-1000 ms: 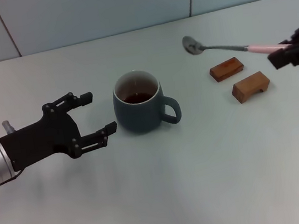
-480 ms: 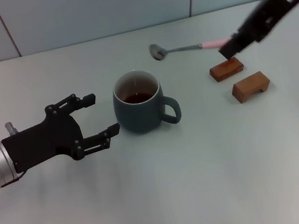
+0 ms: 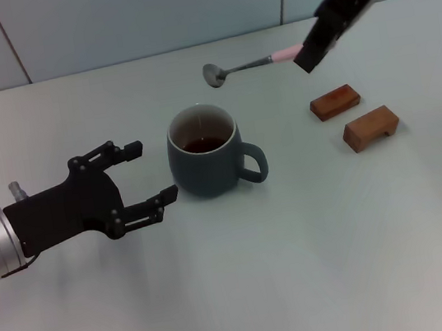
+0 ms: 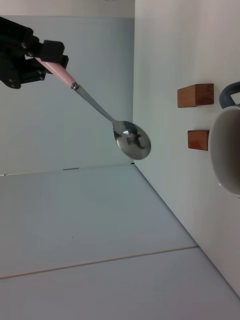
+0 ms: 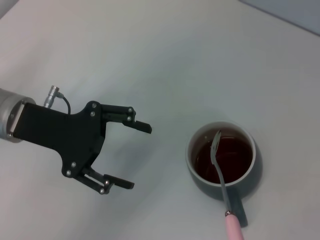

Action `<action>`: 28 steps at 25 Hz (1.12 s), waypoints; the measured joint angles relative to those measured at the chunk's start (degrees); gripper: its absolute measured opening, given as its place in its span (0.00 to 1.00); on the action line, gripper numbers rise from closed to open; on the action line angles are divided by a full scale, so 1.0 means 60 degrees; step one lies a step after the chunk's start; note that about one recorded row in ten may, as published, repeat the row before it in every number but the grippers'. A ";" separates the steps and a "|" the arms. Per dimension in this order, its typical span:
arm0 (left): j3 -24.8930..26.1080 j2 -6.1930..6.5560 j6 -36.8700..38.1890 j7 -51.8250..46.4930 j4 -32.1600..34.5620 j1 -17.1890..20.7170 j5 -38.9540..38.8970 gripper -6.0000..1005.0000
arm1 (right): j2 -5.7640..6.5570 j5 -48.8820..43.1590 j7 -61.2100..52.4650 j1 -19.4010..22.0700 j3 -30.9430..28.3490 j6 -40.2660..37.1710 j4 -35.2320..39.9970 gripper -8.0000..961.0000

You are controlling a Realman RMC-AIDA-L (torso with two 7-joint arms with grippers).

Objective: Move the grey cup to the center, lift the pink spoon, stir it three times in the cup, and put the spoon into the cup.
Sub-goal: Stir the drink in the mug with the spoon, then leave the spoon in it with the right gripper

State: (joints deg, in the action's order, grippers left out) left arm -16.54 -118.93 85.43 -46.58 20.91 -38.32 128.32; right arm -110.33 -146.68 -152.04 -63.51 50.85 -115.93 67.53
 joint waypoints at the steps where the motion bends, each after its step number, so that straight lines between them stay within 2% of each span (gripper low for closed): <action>1: -0.0023 0.0001 0.0000 0.0001 0.0005 0.0000 -0.0003 0.84 | 0.0094 -0.0004 -0.0001 -0.0132 -0.0008 0.0058 -0.0280 0.13; 3: -0.0033 0.0002 0.0000 0.0000 0.0025 0.0000 -0.0004 0.84 | 0.0358 -0.0027 -0.0022 -0.0471 0.0010 0.0195 -0.1138 0.13; 9: -0.0042 0.0003 0.0004 0.0001 0.0043 0.0000 -0.0009 0.84 | 0.0530 -0.0234 -0.0085 -0.0718 0.0057 0.0199 -0.1652 0.13; 12: -0.0042 0.0015 0.0007 0.0001 0.0051 0.0006 -0.0012 0.84 | 0.0648 -0.0241 -0.0122 -0.0804 -0.0004 0.0108 -0.1951 0.13; 13: -0.0042 0.0018 0.0009 0.0000 0.0056 0.0009 -0.0013 0.84 | 0.0754 -0.0214 -0.0190 -0.0837 -0.0020 0.0079 -0.2216 0.13; 17: -0.0042 0.0018 0.0012 0.0000 0.0060 0.0006 -0.0015 0.84 | 0.0889 -0.0187 -0.0229 -0.0923 -0.0065 0.0073 -0.2712 0.13; 24: -0.0109 0.0017 0.0015 0.0001 0.0073 0.0000 -0.0016 0.84 | 0.0968 -0.0358 -0.0236 -0.1125 0.0049 0.0340 -0.3221 0.13; 28: -0.0114 0.0002 0.0015 0.0000 0.0060 -0.0001 -0.0016 0.84 | 0.0881 -0.0736 -0.0235 -0.1351 0.0120 0.0787 -0.3684 0.13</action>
State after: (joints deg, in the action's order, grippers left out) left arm -17.22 -118.92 85.52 -46.58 21.27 -38.32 128.22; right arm -105.05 -151.09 -153.45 -71.61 51.56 -111.21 45.42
